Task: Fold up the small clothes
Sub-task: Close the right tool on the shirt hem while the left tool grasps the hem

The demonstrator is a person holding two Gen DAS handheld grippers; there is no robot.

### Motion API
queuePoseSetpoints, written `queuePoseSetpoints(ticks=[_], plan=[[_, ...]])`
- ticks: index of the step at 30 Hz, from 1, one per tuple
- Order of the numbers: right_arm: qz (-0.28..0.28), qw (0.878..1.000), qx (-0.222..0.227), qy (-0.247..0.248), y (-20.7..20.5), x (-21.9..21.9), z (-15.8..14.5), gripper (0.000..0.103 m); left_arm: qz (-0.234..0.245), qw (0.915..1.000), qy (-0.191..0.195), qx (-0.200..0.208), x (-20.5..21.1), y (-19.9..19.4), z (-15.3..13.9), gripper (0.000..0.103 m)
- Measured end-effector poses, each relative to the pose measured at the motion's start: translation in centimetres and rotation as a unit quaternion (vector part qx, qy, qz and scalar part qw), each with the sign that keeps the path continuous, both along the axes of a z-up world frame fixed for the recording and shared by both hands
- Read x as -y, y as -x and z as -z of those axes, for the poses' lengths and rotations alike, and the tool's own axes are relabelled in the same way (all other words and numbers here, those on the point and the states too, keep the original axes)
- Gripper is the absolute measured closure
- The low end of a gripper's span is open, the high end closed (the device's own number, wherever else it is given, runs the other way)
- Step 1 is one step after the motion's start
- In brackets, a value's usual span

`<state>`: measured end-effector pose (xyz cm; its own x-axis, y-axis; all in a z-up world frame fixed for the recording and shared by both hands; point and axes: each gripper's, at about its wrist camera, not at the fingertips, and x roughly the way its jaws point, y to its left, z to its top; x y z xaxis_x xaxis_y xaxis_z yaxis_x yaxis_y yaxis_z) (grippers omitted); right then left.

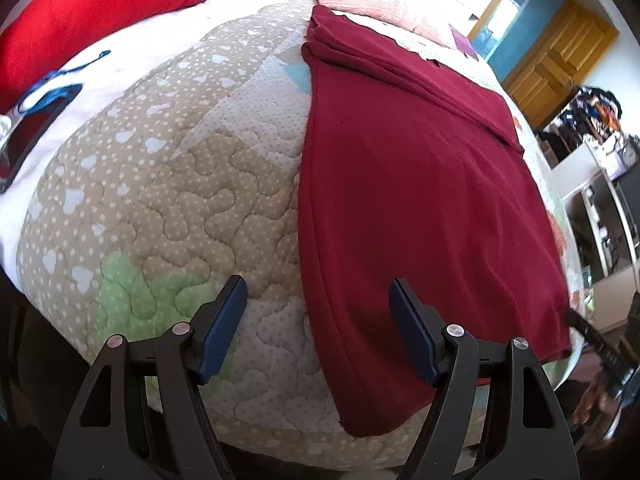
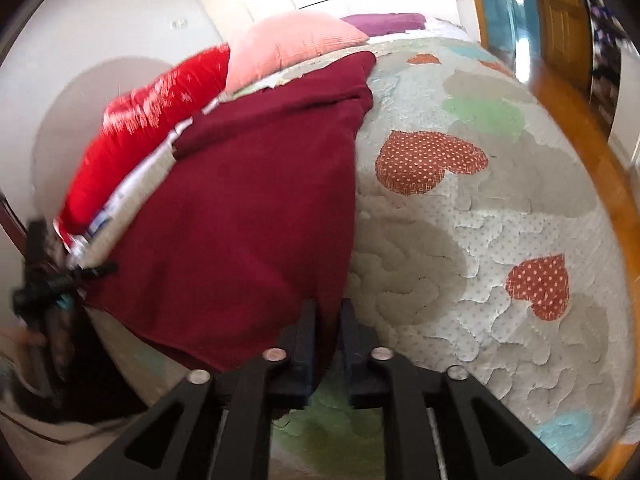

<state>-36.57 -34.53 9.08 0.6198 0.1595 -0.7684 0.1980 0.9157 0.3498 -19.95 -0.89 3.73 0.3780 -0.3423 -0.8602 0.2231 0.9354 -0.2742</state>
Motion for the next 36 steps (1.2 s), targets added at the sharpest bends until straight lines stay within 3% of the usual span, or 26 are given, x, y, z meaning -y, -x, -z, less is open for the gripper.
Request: queuePoseSetpoints(ticks=[2, 6, 19, 30, 32, 33, 34, 36], plan=[[-0.001, 1.0, -0.005, -0.017, 0.2, 0.4, 0.2, 0.054, 0.003, 0.9999, -0.009, 0.006, 0.6, 0.3, -0.1, 0.029], [-0.005, 1.0, -0.01, -0.02, 0.2, 0.4, 0.7, 0.054, 0.014, 0.9992, -0.036, 0.014, 1.8, 0.8, 0.1, 0.029], [-0.008, 0.999, -0.001, -0.053, 0.5, 0.8, 1.2, 0.054, 0.022, 0.9972, -0.068, 0.02, 3.0, 0.7, 0.6, 0.029], [-0.065, 0.996, 0.004, -0.055, 0.1, -1.3, 1.8, 0.054, 0.054, 0.9964, -0.064, 0.012, 3.7, 1.2, 1.1, 0.026], [-0.07, 0.996, 0.013, -0.054, 0.0, -1.5, 2.0, 0.054, 0.052, 0.9969, -0.058, 0.013, 3.7, 1.2, 1.1, 0.032], [-0.072, 0.995, 0.018, -0.06, -0.1, -1.4, 2.1, 0.056, 0.052, 0.9971, -0.054, 0.014, 3.7, 1.2, 0.9, 0.046], [-0.073, 0.995, 0.022, -0.07, -0.2, -1.3, 2.2, 0.059, 0.052, 0.9973, -0.05, 0.014, 3.7, 1.1, 0.7, 0.068], [-0.076, 0.992, 0.034, -0.1, -0.5, -1.0, 2.3, 0.077, 0.061, 0.9979, -0.022, 0.0, 3.4, 0.9, 0.3, 0.085]])
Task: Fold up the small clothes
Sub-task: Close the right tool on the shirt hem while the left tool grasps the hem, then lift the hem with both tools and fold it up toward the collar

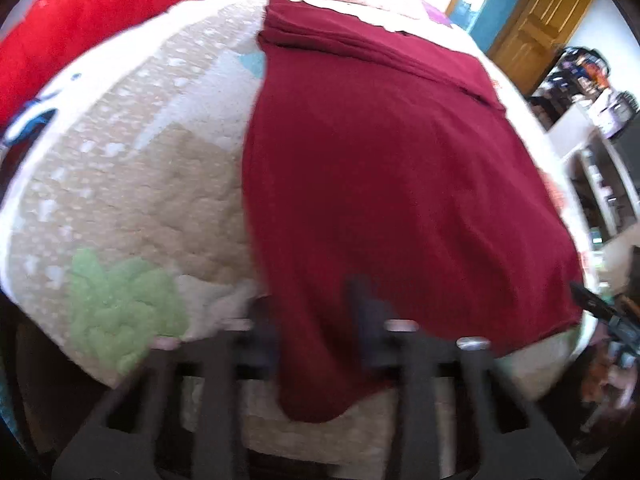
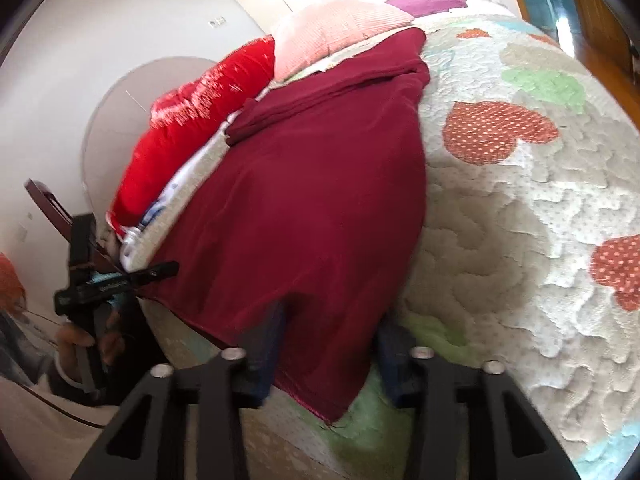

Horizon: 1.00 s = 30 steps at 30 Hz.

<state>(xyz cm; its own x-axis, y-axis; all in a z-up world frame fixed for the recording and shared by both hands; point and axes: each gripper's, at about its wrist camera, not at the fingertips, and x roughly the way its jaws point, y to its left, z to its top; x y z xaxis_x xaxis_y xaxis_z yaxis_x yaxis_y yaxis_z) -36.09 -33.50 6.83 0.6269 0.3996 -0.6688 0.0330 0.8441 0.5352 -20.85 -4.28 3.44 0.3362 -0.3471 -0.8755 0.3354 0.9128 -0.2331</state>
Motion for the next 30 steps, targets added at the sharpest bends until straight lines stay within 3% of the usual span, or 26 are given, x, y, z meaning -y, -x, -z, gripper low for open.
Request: queuePoseSetpoints(ticks=[3, 8, 12, 16, 20, 24, 29, 30], plan=[[0.003, 0.999, 0.03, -0.029, -0.2, 0.3, -0.8, 0.085, 0.01, 0.9997, 0.022, -0.007, 0.0, -0.6, -0.9, 0.091], [-0.002, 0.993, 0.086, -0.084, -2.4, 0.9, -3.0, 0.086, 0.004, 0.9963, 0.086, 0.003, -0.8, -2.9, -3.9, 0.095], [-0.004, 0.989, 0.119, -0.085, -5.6, 1.5, -5.3, 0.087, -0.009, 0.9929, 0.114, 0.031, -0.7, -6.3, -6.3, 0.095], [0.009, 0.986, 0.148, -0.081, -10.7, 3.1, -7.6, 0.087, -0.015, 0.9921, 0.111, 0.055, 0.6, -10.7, -7.4, 0.095], [0.038, 0.985, 0.149, -0.078, -16.0, 5.3, -8.6, 0.087, -0.033, 0.9899, 0.12, 0.067, 2.1, -17.1, -8.1, 0.096], [0.058, 0.988, 0.133, -0.052, -22.8, 7.6, -8.4, 0.087, -0.059, 0.9909, 0.096, 0.074, 3.7, -23.7, -7.2, 0.096], [0.169, 0.979, 0.101, -0.061, -29.1, 12.3, -4.9, 0.087, -0.102, 0.9843, 0.14, 0.033, 4.3, -30.8, -4.5, 0.095], [0.183, 0.976, 0.104, -0.06, -29.6, 12.9, -4.7, 0.086, -0.099, 0.9866, 0.128, 0.023, 4.8, -31.5, -3.9, 0.095]])
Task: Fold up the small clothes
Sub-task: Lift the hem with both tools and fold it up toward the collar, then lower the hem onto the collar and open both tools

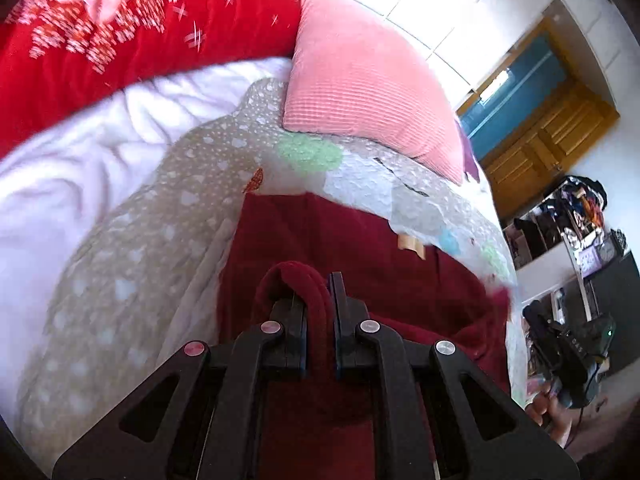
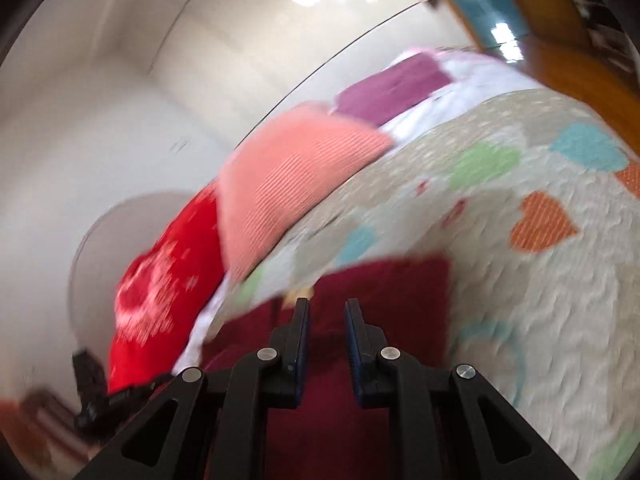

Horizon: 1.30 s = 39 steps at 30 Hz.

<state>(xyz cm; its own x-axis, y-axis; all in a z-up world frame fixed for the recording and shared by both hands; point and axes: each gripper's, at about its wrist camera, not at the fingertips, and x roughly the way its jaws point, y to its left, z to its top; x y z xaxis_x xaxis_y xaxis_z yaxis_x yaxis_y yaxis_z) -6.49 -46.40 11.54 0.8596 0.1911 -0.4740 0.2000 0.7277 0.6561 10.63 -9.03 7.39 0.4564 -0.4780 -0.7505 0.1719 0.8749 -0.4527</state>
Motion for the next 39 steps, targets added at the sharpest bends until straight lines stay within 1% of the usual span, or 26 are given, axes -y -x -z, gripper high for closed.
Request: queuePoseSetpoints(ticks=[2, 4, 5, 7, 8, 9, 12, 13, 15, 16, 17, 18, 19, 20, 22, 24, 25, 27, 28, 29, 31, 32, 33, 35, 37, 39], plan=[[0.0, 1.0, -0.006, 0.005, -1.1, 0.7, 0.1, 0.085, 0.025, 0.9977, -0.049, -0.039, 1.4, -1.4, 1.3, 0.095], [0.001, 0.999, -0.042, 0.029, -1.8, 0.9, -0.4, 0.081, 0.036, 0.9969, -0.06, -0.035, 1.7, -1.5, 1.5, 0.092], [-0.005, 0.999, -0.036, 0.032, -1.5, 0.8, -0.8, 0.078, 0.048, 0.9965, -0.063, -0.026, 1.6, -1.2, 1.2, 0.09], [-0.025, 0.999, -0.011, 0.038, -0.5, 0.2, -1.8, 0.057, 0.06, 0.9962, -0.061, -0.015, 1.3, -0.7, 0.4, 0.083], [-0.035, 0.998, -0.003, 0.047, 0.0, -0.2, -2.1, 0.036, 0.061, 0.9965, -0.056, -0.013, 1.1, -0.5, 0.1, 0.082], [-0.047, 0.997, 0.0, 0.06, 0.1, -0.8, -2.3, 0.029, 0.06, 0.9967, -0.052, -0.015, 0.9, -0.4, 0.0, 0.079], [-0.09, 0.989, -0.037, 0.113, -2.0, -3.1, -1.7, 0.029, 0.061, 0.9964, -0.055, -0.021, 1.3, 0.0, -0.2, 0.076], [-0.105, 0.982, -0.06, 0.142, -3.3, -4.2, -1.3, 0.029, 0.06, 0.9964, -0.057, -0.021, 1.5, 0.0, -0.2, 0.076], [-0.127, 0.974, -0.084, 0.168, -5.3, -5.7, 0.0, 0.03, 0.055, 0.9966, -0.055, -0.029, 1.6, -0.2, 0.1, 0.076], [-0.134, 0.968, -0.11, 0.182, -6.8, -6.4, 0.9, 0.034, 0.054, 0.9967, -0.052, -0.032, 1.8, -0.5, 0.2, 0.076], [-0.135, 0.964, -0.126, 0.192, -7.7, -6.5, 1.7, 0.053, 0.052, 0.9967, -0.049, -0.037, 1.7, -0.7, 0.2, 0.076], [-0.134, 0.957, -0.147, 0.21, -8.6, -6.9, 2.5, 0.077, 0.053, 0.9968, -0.046, -0.04, 1.6, -0.9, 0.1, 0.076], [-0.127, 0.951, -0.16, 0.231, -9.1, -7.1, 2.6, 0.088, 0.054, 0.9968, -0.044, -0.041, 1.5, -1.1, 0.1, 0.076], [-0.118, 0.952, -0.155, 0.237, -9.1, -6.9, 2.4, 0.095, 0.055, 0.9968, -0.042, -0.04, 1.4, -1.3, -0.1, 0.076], [-0.079, 0.964, -0.109, 0.229, -8.0, -5.4, 0.6, 0.095, 0.055, 0.997, -0.034, -0.043, 1.0, -1.8, -0.3, 0.076], [-0.038, 0.971, -0.096, 0.217, -7.3, -3.8, -0.1, 0.095, 0.053, 0.9971, -0.022, -0.05, 0.7, -2.1, -0.3, 0.072], [-0.024, 0.974, -0.106, 0.2, -7.4, -2.6, 0.2, 0.095, 0.054, 0.9969, -0.014, -0.055, 0.6, -2.2, -0.3, 0.066], [-0.017, 0.972, -0.123, 0.198, -7.8, -2.0, 1.1, 0.095, 0.052, 0.997, 0.003, -0.058, 0.5, -2.1, -0.5, 0.058], [-0.011, 0.967, -0.138, 0.216, -8.0, -2.1, 1.9, 0.095, 0.05, 0.9973, 0.004, -0.053, 0.5, -1.9, -0.8, 0.054], [-0.01, 0.962, -0.152, 0.226, -8.2, -2.2, 2.5, 0.095, 0.047, 0.998, -0.003, -0.043, 0.4, -1.7, -1.3, 0.051], [-0.009, 0.962, -0.161, 0.22, -8.0, -2.1, 3.1, 0.095, 0.035, 0.999, -0.019, -0.019, 0.1, -1.4, -2.5, 0.041], [-0.007, 0.964, -0.155, 0.215, -7.7, -2.0, 2.7, 0.093, 0.027, 0.9994, -0.019, -0.006, -0.4, -1.2, -3.1, 0.039], [-0.007, 0.965, -0.151, 0.213, -7.5, -2.0, 2.5, 0.088, 0.022, 0.9996, -0.018, 0.001, -0.7, -1.1, -3.5, 0.036], [0.0, 0.965, -0.146, 0.217, -6.8, -1.9, 1.2, 0.077, 0.02, 0.9997, -0.014, 0.007, -1.0, -0.9, -4.0, 0.035], [-0.01, 0.971, -0.112, 0.21, -5.5, -2.6, -0.5, 0.074, 0.024, 0.9996, -0.015, 0.011, -0.7, -0.6, -3.9, 0.035], [-0.03, 0.975, -0.094, 0.199, -4.9, -3.6, -1.3, 0.073, 0.028, 0.9992, -0.028, 0.012, 0.0, -0.2, -3.3, 0.035]])
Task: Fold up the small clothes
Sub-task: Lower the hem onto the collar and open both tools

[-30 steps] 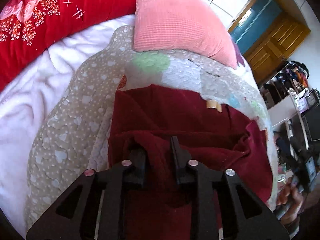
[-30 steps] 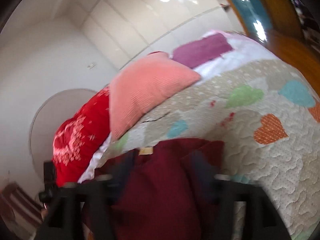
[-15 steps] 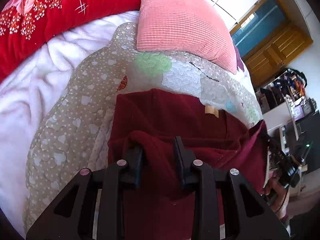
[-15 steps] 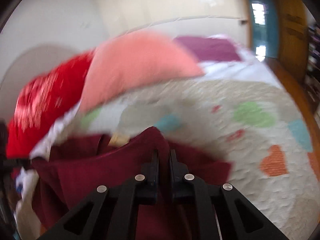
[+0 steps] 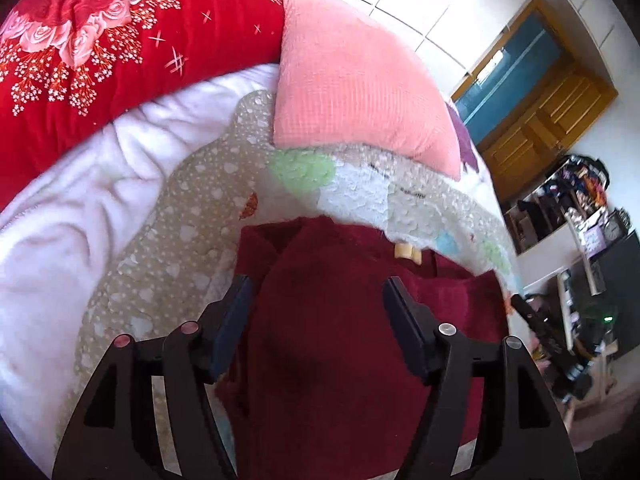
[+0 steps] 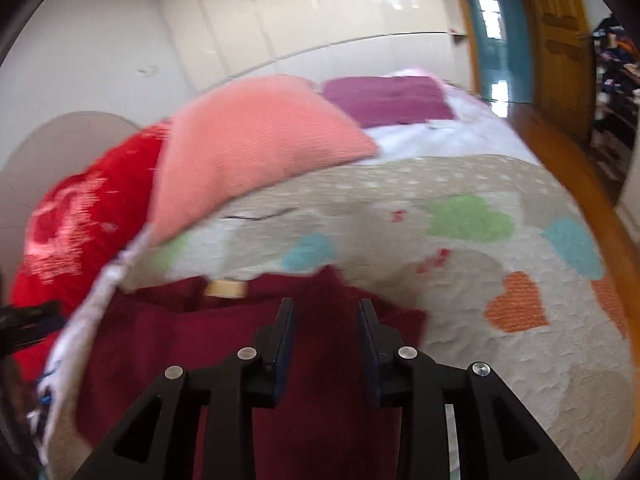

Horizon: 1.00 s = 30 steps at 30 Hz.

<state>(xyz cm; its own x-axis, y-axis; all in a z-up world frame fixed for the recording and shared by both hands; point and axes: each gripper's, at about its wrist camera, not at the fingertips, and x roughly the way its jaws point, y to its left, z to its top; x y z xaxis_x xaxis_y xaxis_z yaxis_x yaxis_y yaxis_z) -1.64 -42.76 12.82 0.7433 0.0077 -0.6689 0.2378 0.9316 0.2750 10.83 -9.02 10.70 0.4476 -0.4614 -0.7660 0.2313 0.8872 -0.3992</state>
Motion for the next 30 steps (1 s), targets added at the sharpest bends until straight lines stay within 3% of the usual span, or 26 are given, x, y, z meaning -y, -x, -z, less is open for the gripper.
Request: queuePoseSetpoints(ticks=[4, 6, 11, 17, 20, 22, 24, 30], plan=[[-0.047, 0.999, -0.015, 0.011, -0.5, -2.5, 0.8, 0.074, 0.001, 0.9982, -0.059, -0.004, 2.4, 0.1, 2.7, 0.035], [-0.023, 0.996, -0.048, 0.068, -1.7, -2.9, 2.1, 0.074, -0.009, 0.997, -0.077, 0.003, 2.9, -0.1, 3.9, 0.035], [-0.014, 0.994, -0.082, 0.068, -4.5, -1.1, 5.5, 0.073, -0.02, 0.9925, -0.12, -0.012, 3.9, -2.3, 7.4, 0.035], [-0.02, 0.993, -0.083, 0.082, -5.3, -1.7, 5.3, 0.073, -0.02, 0.9936, -0.111, -0.005, 3.2, -1.7, 6.7, 0.035], [-0.026, 0.997, -0.063, 0.046, -3.8, -2.0, 3.7, 0.073, -0.009, 0.9943, -0.106, 0.006, 1.8, 0.4, 5.2, 0.035], [-0.045, 0.998, -0.042, 0.019, -3.0, -3.0, 2.6, 0.068, -0.01, 0.9943, -0.105, 0.016, 0.7, 2.1, 4.8, 0.035], [-0.074, 0.997, -0.024, 0.006, -2.8, -4.8, 1.8, 0.054, -0.01, 0.9938, -0.107, 0.03, -0.8, 4.5, 4.7, 0.035], [-0.182, 0.982, -0.042, 0.005, -6.4, -11.6, 2.0, 0.053, -0.037, 0.9943, -0.091, 0.04, -2.9, 6.6, 5.7, 0.035]])
